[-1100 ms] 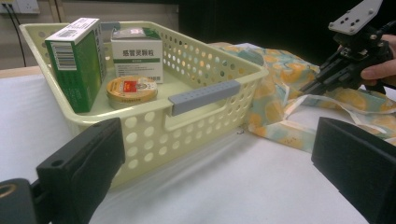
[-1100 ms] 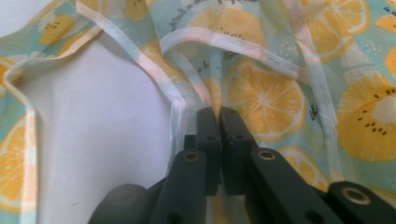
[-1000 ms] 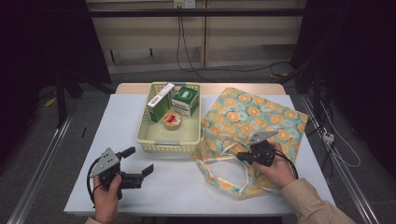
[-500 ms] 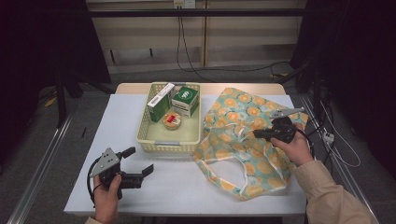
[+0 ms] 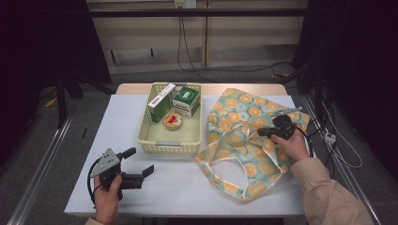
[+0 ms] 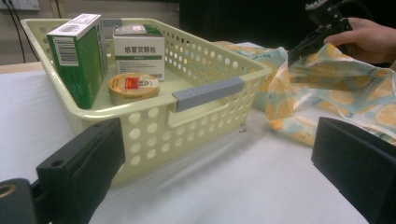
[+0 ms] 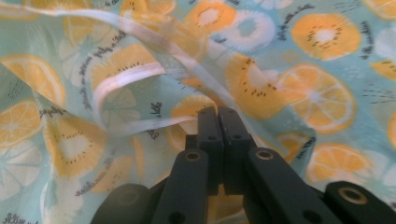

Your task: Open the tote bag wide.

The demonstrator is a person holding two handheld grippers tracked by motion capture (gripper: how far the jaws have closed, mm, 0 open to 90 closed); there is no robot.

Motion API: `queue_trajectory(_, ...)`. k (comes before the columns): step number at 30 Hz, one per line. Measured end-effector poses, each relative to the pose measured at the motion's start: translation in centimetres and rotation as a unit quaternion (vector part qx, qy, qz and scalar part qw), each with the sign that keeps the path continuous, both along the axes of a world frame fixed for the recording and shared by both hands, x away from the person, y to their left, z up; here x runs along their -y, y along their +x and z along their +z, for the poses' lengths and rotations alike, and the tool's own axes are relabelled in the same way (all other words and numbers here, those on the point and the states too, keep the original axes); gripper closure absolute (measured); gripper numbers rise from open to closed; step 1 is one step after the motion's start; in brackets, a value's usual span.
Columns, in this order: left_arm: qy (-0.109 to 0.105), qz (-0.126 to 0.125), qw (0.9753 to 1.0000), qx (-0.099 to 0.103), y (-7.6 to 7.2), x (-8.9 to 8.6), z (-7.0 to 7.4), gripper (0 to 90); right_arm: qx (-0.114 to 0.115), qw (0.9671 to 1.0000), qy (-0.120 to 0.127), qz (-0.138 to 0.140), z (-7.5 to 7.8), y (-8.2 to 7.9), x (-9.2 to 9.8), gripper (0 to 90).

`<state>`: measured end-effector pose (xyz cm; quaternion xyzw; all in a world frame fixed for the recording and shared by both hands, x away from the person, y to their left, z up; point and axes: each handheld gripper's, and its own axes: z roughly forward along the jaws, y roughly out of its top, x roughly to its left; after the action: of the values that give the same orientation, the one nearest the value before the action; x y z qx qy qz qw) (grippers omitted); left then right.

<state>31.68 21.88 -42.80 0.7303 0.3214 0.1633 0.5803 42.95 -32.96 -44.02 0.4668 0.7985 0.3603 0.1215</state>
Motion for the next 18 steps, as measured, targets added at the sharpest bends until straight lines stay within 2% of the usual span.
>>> queue_trajectory(1, 0.000, 0.000, 1.0000, 0.001, 0.0, 0.0, 0.0, 2.5, -0.005, 0.9999, -0.004, 0.011, -0.2, -0.1, -0.4, 86.6)
queue_trajectory(2, 0.000, 0.000, 1.0000, 0.001, 0.0, 0.0, 0.0, 2.5, -0.005, 0.9999, -0.004, 0.011, -0.2, -0.1, -0.4, 86.6)
queue_trajectory(3, -0.001, 0.002, 1.0000, 0.000, 0.0, 0.0, 0.0, 2.5, -0.006, 0.9997, -0.007, 0.024, -0.2, -0.3, -0.9, 83.0)
queue_trajectory(5, -0.001, 0.002, 1.0000, 0.000, 0.0, 0.0, 0.0, 2.5, -0.002, 0.9995, -0.012, 0.030, 0.0, -0.6, -1.3, 77.7)
queue_trajectory(7, 0.000, 0.001, 1.0000, 0.000, 0.0, 0.0, 0.0, 2.5, 0.013, 0.9993, -0.013, 0.032, 0.5, -0.9, -1.7, 70.8)
queue_trajectory(8, 0.000, 0.000, 1.0000, 0.001, 0.0, 0.0, 0.0, 2.5, 0.013, 0.9993, -0.013, 0.032, 0.5, -0.9, -1.7, 70.8)
queue_trajectory(9, -0.001, 0.000, 1.0000, 0.001, 0.0, 0.1, 0.1, 2.5, 0.032, 0.9985, -0.014, 0.041, 1.3, -1.4, -2.3, 62.8)
queue_trajectory(11, -0.002, 0.000, 1.0000, 0.000, 0.0, 0.1, 0.1, 2.5, 0.042, 0.9980, -0.011, 0.047, 1.8, -1.8, -2.9, 57.8)
queue_trajectory(12, 0.000, 0.000, 1.0000, 0.000, 0.0, 0.1, 0.0, 2.5, 0.042, 0.9980, -0.011, 0.047, 1.8, -1.8, -2.9, 57.8)
queue_trajectory(13, 0.001, -0.001, 1.0000, 0.001, 0.0, 0.1, 0.1, 2.5, 0.056, 0.9966, -0.014, 0.058, 2.3, -2.2, -3.7, 54.1)
queue_trajectory(16, 0.000, -0.001, 1.0000, 0.001, -0.1, 0.2, 0.1, 2.5, 0.060, 0.9958, -0.013, 0.068, 2.5, -2.6, -4.3, 53.5)
queue_trajectory(18, -0.001, -0.001, 1.0000, 0.001, -0.1, 0.2, 0.1, 2.5, 0.065, 0.9940, -0.008, 0.087, 2.8, -3.1, -5.2, 54.4)
